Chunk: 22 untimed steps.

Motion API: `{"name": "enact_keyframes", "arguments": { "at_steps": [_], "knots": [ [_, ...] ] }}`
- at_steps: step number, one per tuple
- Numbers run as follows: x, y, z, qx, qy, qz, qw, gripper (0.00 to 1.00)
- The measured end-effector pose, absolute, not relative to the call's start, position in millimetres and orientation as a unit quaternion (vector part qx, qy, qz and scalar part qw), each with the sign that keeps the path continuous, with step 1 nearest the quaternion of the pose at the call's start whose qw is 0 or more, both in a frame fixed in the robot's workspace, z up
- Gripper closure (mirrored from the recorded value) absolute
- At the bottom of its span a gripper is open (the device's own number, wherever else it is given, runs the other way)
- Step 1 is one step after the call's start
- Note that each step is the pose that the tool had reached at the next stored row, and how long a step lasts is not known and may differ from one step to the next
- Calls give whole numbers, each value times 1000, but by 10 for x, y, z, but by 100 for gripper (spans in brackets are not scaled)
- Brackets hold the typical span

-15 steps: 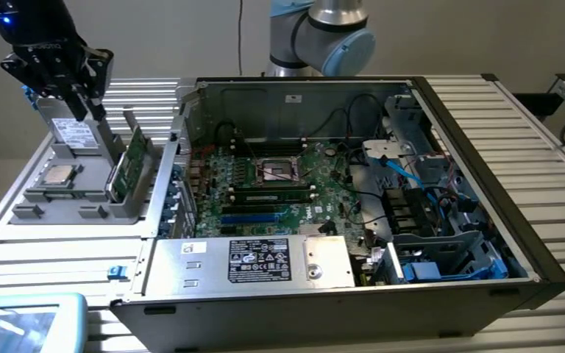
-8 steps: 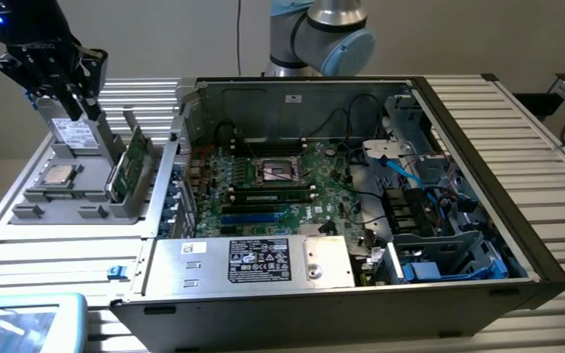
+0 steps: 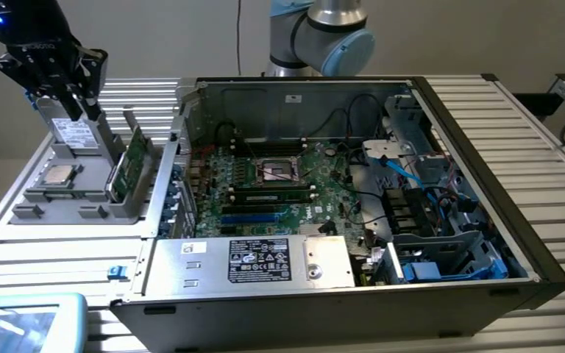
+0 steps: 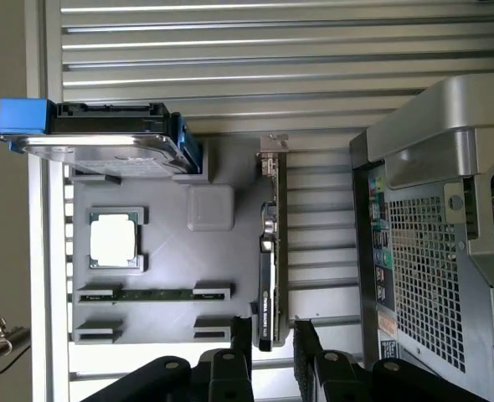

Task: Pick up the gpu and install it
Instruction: 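Pick up the gpu and move the gpu toward the slot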

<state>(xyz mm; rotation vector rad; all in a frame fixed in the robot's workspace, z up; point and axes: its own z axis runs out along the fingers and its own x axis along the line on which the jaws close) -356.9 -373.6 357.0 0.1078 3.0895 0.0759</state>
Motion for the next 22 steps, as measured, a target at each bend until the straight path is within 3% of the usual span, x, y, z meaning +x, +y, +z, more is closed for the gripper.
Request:
{"name": "enact_keyframes", "arguments": {
  "at_steps": [22],
  "knots": [
    [-3372,-3741,3184,35,999,26,24,65]
  ]
}}
